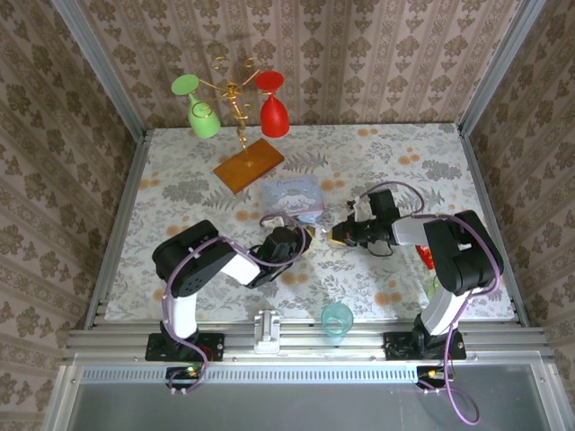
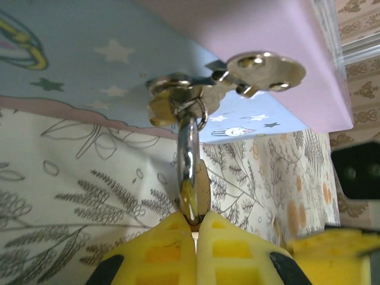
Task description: Unlock a padlock with a key
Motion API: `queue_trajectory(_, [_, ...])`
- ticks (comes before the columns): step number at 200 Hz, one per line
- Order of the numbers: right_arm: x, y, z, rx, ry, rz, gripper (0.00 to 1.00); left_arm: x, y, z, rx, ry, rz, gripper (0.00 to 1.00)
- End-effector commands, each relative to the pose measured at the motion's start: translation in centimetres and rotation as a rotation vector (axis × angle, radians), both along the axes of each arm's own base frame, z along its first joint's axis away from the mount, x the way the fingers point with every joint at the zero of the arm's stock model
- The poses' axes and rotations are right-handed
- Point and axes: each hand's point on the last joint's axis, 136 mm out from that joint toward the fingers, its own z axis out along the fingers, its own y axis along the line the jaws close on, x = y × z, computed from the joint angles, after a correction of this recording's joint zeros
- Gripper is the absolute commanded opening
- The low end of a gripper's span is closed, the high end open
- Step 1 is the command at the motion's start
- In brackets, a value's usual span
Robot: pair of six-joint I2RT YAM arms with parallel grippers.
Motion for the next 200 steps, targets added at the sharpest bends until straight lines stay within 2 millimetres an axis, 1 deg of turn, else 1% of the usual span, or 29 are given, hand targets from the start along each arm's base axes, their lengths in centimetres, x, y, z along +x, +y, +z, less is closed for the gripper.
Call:
queue_trajectory(1, [0.7,-0.2,-1.0,-0.066,-0.007,0.019,0.00,-1.7,0.5,-1.0,0.018,0.047,-0.063,0.00])
queue_trajectory(19, [1.3,-0.9,-1.6,-0.125,-0.025,-0.001,0.00,-2.2,0.5,-1.3,0.015,0.067,-0.090,0.00])
queue_trajectory(41, [1.1,-0.5,-2.0,-0.132,-0.030,0.020,0.00,-2.8,0.1,-1.3,0.001,0.084,-0.135,0.00])
queue_trajectory(51, [0.7,-0.5,-2.4,-0.142,-0.020,0.021,0.00,-3.0,-0.2,-1.3,0.000,0.090,-0.155,0.00])
queue_trajectory(64, [0.1,-0.2,-2.9,-0.141,-0.009,0.026,0.00,-3.2,0.0,-1.4,-0.013,0.099,-0.159,0.00])
queue_trajectory(79, [-0.9,1.0,-3.1,-0.085,0.016,0.069,0.00,-3.1,0.0,-0.6,-0.087,0.077,-0.160,0.00])
queue_trajectory(89, [-1.5,1.3,-3.2,-0.042,0.035,0.083,0.00,-2.8,0.2,-0.4,-0.115,0.080,-0.151,0.00])
queue_trajectory(98, [-2.2,1.3,-3.3,-0.016,0.055,0.095,0.00,-2.8,0.2,-0.1,-0.129,0.080,-0.162,0.00])
queue_trajectory(115, [-3.1,0.6,-4.0,-0.016,0.097,0.092,0.00,-2.8,0.1,0.4,-0.148,0.070,-0.174,0.00])
queue_trajectory(129, [-3.8,0.5,-3.7,-0.015,0.101,0.110,0.00,-2.8,-0.1,0.8,-0.154,0.063,-0.182,0.00])
queue_trajectory(145, [-4.0,0.6,-2.8,0.019,0.092,0.108,0.00,-2.6,-0.1,1.0,-0.183,0.063,-0.172,0.00])
queue_trajectory(165, [-4.5,0.9,-2.5,0.050,0.102,0.125,0.00,-2.4,0.1,0.8,-0.221,0.070,-0.156,0.00])
queue_trajectory(183, [-4.5,1.2,-2.1,0.096,0.107,0.123,0.00,-2.3,0.2,0.5,-0.222,0.075,-0.147,0.00])
queue_trajectory(200, [-4.3,1.7,-1.6,0.162,0.100,0.119,0.00,-2.2,0.3,0.9,-0.232,0.066,-0.143,0.00])
